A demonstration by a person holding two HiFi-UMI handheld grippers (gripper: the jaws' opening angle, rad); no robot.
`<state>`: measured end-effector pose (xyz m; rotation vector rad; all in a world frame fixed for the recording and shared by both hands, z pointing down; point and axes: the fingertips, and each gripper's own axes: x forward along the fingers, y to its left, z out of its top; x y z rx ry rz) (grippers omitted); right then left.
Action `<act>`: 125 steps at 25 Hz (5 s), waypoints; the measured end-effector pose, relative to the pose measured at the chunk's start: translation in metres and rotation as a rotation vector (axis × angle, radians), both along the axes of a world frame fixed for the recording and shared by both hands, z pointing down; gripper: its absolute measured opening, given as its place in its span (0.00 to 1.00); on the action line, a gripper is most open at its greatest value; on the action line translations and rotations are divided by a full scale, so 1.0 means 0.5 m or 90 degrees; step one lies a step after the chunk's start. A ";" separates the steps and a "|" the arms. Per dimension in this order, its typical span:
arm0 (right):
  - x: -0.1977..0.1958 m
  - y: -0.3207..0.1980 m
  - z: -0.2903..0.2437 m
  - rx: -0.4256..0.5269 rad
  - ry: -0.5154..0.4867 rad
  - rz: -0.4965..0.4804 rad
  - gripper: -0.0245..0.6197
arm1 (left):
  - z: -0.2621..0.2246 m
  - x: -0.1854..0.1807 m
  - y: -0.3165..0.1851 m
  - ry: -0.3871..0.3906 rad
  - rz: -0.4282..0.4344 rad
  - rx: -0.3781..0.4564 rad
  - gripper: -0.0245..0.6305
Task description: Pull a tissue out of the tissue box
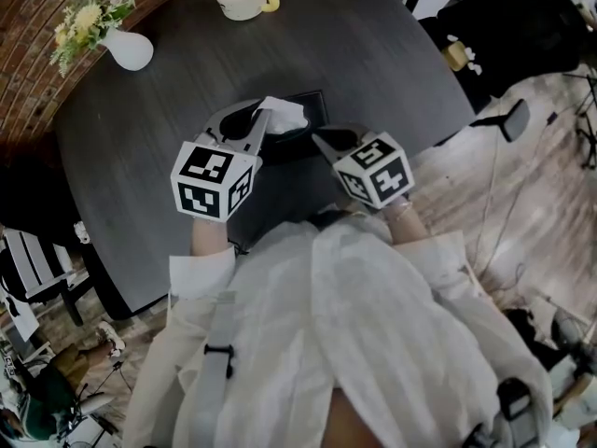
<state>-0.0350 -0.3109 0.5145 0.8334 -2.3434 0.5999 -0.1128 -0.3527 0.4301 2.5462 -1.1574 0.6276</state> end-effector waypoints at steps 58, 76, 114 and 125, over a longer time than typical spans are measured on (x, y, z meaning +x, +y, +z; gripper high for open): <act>0.004 0.003 0.004 0.010 -0.028 0.022 0.04 | -0.179 -0.111 -0.007 0.159 -0.145 0.137 0.05; -0.045 -0.009 -0.170 0.082 -0.161 0.007 0.04 | -0.195 -0.167 0.033 0.273 -0.194 0.134 0.05; -0.160 -0.007 -0.295 0.141 -0.247 -0.094 0.04 | -0.108 -0.211 0.114 0.407 -0.319 0.040 0.05; -0.157 0.003 -0.276 0.140 -0.223 -0.116 0.04 | -0.094 -0.202 0.119 0.392 -0.314 0.029 0.05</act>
